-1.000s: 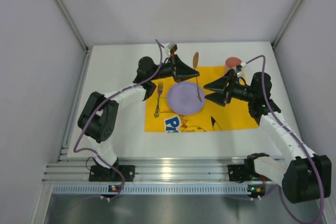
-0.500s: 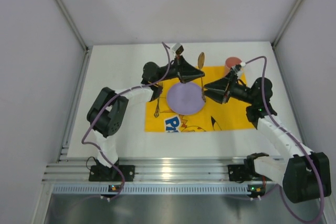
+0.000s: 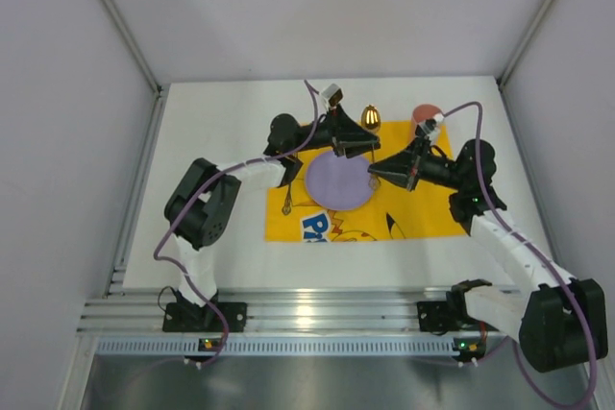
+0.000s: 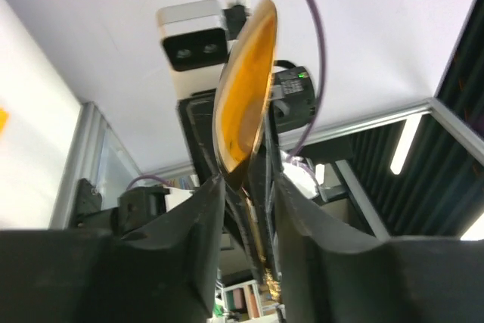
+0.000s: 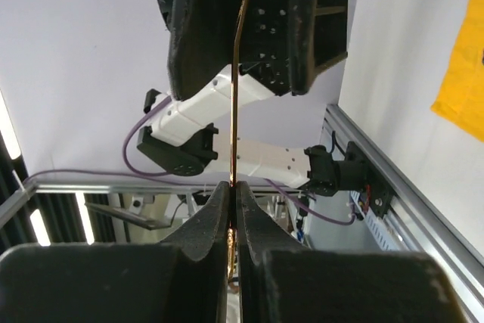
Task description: Set the dinner table for one person
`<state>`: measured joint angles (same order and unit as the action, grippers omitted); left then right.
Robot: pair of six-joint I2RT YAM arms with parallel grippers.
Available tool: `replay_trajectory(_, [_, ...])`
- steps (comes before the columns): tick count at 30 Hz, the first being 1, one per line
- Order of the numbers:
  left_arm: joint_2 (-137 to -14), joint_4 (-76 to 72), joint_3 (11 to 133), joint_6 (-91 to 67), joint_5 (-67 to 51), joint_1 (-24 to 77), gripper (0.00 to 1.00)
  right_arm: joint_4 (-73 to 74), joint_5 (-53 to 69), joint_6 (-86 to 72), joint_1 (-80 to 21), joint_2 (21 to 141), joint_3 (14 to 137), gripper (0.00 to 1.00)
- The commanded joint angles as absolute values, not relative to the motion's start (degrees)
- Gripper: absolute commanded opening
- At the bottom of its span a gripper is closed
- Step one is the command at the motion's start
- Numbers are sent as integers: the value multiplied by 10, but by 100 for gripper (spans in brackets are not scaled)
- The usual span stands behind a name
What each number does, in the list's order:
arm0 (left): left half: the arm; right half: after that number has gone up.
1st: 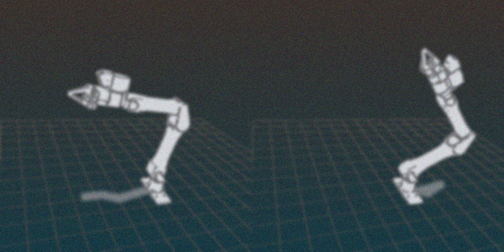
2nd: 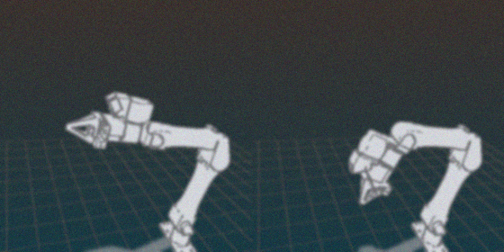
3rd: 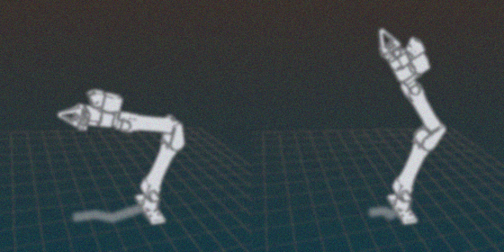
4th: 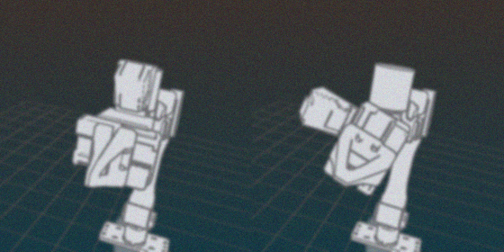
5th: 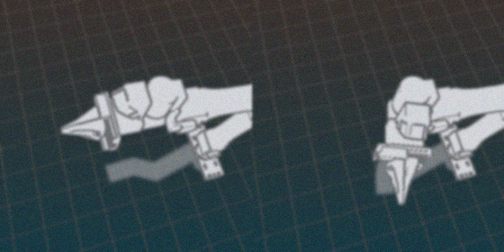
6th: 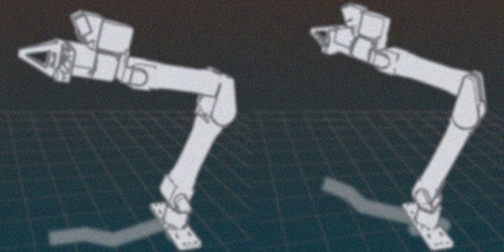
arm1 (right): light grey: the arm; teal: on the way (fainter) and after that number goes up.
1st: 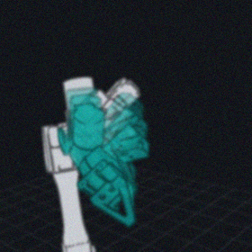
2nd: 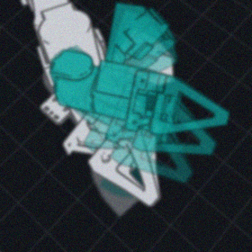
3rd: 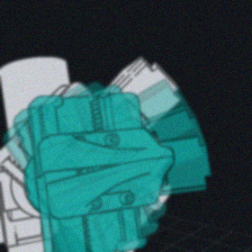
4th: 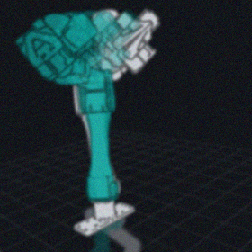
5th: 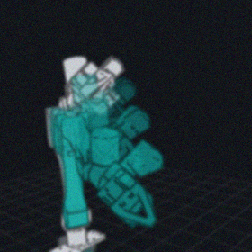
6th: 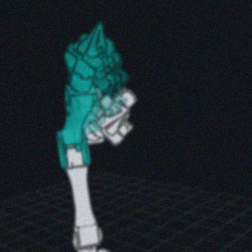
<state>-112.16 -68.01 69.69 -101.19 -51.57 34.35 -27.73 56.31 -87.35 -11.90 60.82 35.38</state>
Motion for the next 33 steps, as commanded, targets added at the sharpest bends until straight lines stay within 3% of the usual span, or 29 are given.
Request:
replay_trajectory(1, [-1081,-627,705,-922,-521,348,50,-171,577,-805,-126,594,407,0])
replay_trajectory(2, [-1072,-567,703,-878,-531,348,69,-146,575,-785,-126,595,429,0])
replay_trajectory(3, [-1063,-534,699,-853,-533,348,73,-122,575,-752,-126,595,440,0])
replay_trajectory(10, [-983,-251,691,-662,-512,343,80,38,559,-654,-120,600,488,0])
replay_trajectory(12, [-971,-145,699,-602,-484,336,87,92,551,-614,-117,602,505,0])
replay_trajectory(13, [-958,-119,700,-584,-476,332,98,109,543,-600,-115,606,511,0])
replay_trajectory(19, [-919,200,754,-411,-343,303,98,324,460,-436,-112,653,598,0])
replay_trajectory(24, [-866,291,716,-356,-256,258,98,480,339,-309,-102,692,645,0])
replay_trajectory(33, [-732,393,639,-310,-123,192,99,467,202,-245,-69,796,557,0])
